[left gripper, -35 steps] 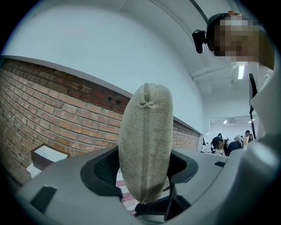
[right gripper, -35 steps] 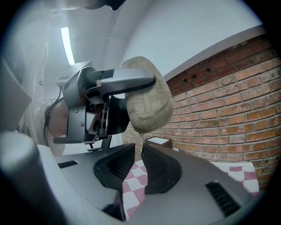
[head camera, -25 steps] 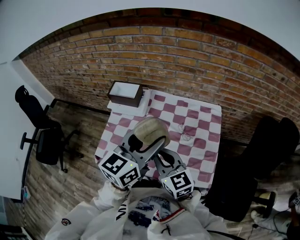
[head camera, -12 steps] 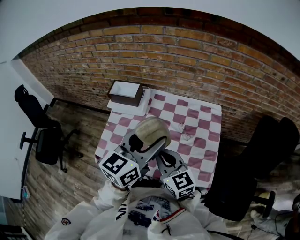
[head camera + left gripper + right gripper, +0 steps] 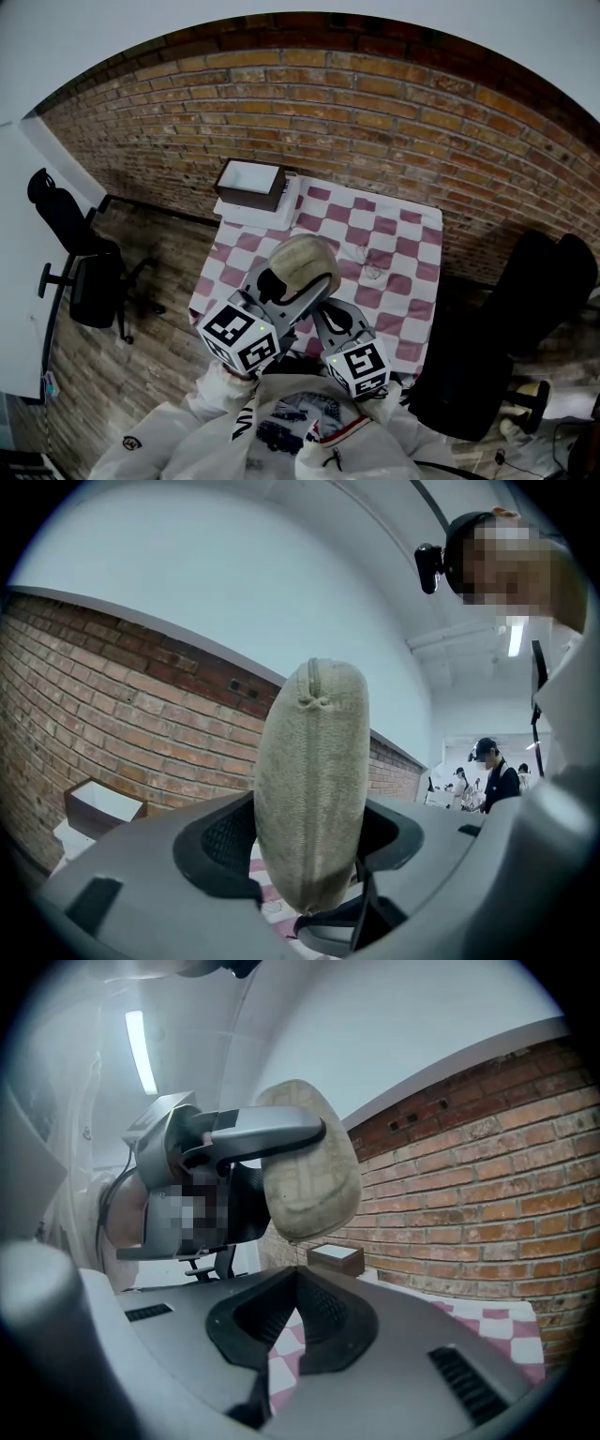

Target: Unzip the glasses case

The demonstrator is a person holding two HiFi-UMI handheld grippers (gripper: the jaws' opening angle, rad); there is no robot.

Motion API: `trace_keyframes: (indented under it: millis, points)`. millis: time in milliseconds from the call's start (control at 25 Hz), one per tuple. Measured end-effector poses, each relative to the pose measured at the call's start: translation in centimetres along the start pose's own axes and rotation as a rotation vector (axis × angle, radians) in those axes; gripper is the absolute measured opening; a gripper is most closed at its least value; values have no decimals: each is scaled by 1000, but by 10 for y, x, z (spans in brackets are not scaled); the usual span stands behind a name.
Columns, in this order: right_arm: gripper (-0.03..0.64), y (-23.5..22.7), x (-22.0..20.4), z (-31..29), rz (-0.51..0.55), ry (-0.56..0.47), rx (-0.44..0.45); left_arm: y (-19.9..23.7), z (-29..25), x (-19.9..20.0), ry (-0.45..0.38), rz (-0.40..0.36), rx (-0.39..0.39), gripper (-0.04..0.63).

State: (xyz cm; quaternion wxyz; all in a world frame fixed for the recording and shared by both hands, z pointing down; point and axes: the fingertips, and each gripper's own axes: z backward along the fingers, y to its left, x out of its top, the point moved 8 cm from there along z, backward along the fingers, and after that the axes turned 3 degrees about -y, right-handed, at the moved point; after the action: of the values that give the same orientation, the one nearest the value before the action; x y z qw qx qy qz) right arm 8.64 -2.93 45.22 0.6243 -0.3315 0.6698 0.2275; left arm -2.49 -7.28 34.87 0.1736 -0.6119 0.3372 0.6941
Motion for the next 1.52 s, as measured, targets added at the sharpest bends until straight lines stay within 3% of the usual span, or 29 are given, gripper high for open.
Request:
trace_keyframes:
  millis: [160, 880, 1520]
  points:
    - [12, -2, -3, 2, 5, 17, -24, 0, 0, -4, 52, -47, 9, 285]
    - [12, 5, -3, 13, 150, 90, -122, -5, 8, -15, 78, 10, -6, 284]
    - [12, -4, -3, 17, 205, 105, -182, -2, 12, -20, 103, 35, -18, 284]
